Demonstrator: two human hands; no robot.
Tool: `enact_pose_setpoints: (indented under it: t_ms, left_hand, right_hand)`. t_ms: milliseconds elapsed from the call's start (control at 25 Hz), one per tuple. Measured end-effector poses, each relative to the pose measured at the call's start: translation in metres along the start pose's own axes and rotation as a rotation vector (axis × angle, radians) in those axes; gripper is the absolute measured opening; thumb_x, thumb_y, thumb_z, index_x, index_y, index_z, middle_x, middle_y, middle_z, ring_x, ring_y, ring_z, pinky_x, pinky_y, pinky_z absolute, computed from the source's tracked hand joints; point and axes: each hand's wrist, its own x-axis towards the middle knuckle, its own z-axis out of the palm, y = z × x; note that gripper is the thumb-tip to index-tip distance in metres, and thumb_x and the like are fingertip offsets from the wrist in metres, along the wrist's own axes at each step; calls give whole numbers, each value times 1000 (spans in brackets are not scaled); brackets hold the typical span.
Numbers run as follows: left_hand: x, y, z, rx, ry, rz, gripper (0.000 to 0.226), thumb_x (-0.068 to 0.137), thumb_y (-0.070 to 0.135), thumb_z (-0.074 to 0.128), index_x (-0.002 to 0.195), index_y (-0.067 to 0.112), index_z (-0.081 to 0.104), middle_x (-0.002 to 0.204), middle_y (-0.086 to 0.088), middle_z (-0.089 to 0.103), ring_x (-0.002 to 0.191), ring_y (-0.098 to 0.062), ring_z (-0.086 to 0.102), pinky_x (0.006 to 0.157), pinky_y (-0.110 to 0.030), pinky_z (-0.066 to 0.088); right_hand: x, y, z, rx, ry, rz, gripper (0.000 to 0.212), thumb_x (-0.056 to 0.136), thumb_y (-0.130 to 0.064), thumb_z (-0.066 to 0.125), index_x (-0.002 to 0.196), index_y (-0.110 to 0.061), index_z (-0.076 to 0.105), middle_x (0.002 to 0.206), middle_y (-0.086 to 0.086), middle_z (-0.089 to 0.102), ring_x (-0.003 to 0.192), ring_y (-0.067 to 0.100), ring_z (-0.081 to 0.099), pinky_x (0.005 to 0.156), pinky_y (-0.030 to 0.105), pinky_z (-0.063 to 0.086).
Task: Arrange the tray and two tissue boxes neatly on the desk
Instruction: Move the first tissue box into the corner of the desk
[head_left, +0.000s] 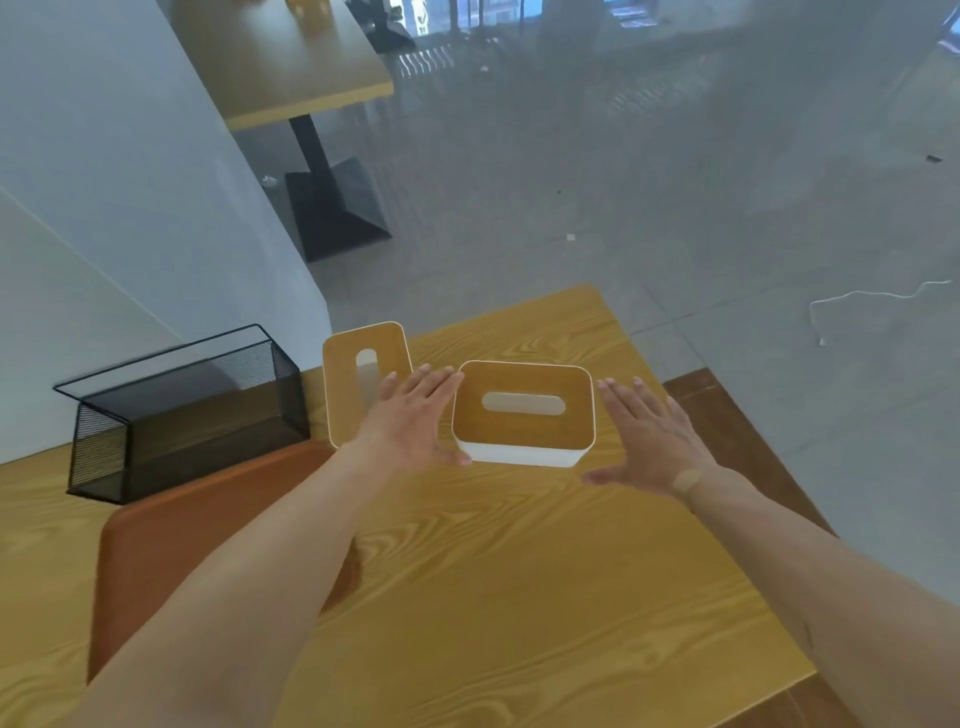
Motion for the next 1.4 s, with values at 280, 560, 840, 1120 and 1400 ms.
enact_pose_setpoints:
  t_ms: [280,560,840,1120,1400]
  left_hand:
    - [49,-17,-5,52,-179,76,143,55,86,67,155,27,-17,166,9,-11,149,-18,-24,116,-60,-15]
    - [55,-5,0,130,-191,119,150,52,90,64,154,20,-21,165,4,-21,147,-19,-27,116,-62,-14]
    - [55,4,0,186,-121,158,145,58,88,61,156,11,-13,166,-6,-7,151,-20,-15,117,-59,-12]
    - [50,4,5,163,-50,203,141,59,87,60,156,11,-10,163,-8,0,151,-22,-9,118,-56,-13]
    - [17,17,-7,168,-5,202,141,59,86,59,155,11,-13,163,-9,-3,151,-22,-13,118,-57,-14]
  right_hand:
    - [37,-1,-1,-26,-86,-15,146,58,-82,69,153,-22,-24,164,-9,-23,148,19,-26,121,54,-6]
    - [52,-10,7,-66,-114,-54,146,58,-87,62,146,-20,-35,160,-6,-33,144,18,-33,120,55,-10]
    - [63,-31,7,-137,-57,-133,140,65,-77,65,152,-14,-25,165,1,-21,148,19,-27,121,55,-8]
    - [56,-33,4,-135,67,-193,137,62,-71,71,156,-10,-8,161,4,7,150,21,-1,124,49,3]
    - [16,-41,-7,-155,118,-208,137,62,-72,71,156,-9,-6,159,6,10,149,24,1,124,48,3]
